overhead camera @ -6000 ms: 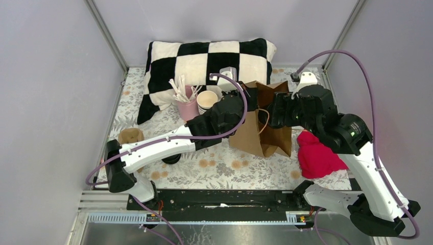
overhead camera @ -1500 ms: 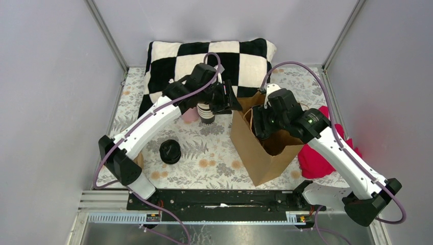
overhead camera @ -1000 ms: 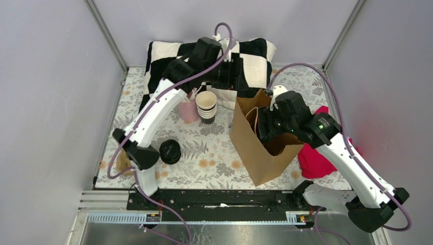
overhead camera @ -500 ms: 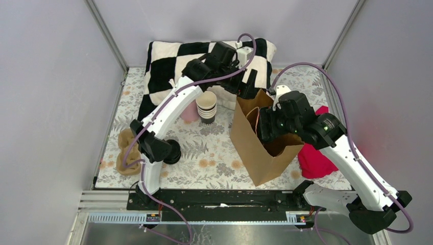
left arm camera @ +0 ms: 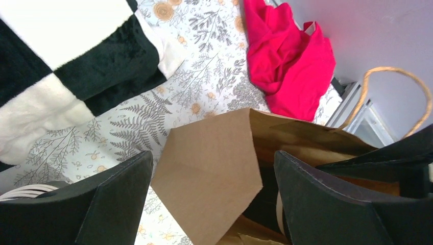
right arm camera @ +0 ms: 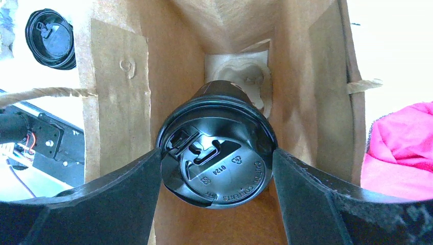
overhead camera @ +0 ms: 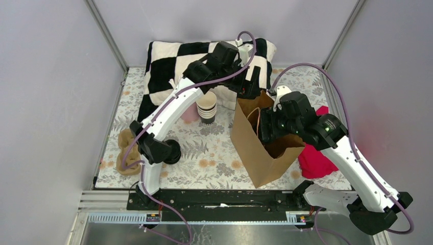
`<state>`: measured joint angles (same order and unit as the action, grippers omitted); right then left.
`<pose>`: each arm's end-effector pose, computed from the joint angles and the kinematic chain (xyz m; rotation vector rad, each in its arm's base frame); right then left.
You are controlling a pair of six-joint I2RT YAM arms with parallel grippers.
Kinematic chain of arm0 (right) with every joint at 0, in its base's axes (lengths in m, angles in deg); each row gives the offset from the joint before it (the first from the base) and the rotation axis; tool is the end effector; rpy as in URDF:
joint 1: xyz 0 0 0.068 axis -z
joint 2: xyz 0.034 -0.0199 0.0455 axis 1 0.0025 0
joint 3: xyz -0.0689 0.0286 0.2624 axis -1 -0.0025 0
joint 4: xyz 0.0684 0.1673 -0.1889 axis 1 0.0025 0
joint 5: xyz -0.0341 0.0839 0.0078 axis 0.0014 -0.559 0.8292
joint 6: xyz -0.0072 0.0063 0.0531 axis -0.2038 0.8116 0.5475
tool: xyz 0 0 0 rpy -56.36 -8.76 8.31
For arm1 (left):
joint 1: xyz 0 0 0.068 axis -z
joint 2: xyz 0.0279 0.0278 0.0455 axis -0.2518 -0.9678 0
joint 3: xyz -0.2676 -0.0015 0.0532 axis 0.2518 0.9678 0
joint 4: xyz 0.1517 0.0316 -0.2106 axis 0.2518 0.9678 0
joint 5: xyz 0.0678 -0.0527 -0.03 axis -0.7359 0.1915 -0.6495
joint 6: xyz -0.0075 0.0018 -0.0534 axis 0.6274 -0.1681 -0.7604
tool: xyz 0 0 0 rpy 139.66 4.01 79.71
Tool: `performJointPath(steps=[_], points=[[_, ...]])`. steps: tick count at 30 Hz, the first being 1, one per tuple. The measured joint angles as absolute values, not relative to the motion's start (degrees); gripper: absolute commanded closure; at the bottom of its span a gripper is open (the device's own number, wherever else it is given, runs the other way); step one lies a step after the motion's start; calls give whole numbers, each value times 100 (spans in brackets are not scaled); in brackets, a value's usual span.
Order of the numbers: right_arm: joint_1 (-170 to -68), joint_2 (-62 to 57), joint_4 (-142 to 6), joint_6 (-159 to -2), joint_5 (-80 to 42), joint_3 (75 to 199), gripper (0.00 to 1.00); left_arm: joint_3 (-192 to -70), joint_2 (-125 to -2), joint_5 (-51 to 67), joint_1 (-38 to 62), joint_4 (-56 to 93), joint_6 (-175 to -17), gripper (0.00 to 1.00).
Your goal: Pack the takeout coffee
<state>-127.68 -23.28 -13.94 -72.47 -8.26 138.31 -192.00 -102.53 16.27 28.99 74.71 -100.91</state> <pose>0.1544 0.1173 0.4014 -0.4226 2.2364 0.4267 0.3036 -0.3029 0.4296 0.7002 2.1874 -0.8903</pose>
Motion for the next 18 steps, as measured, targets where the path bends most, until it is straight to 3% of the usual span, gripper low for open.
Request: performJointPath(steps=[18], points=[[-12768,-2431,-1392,-7247,-824,13778,18,-19209,-10127,1024,3502,7530,-9594,37]])
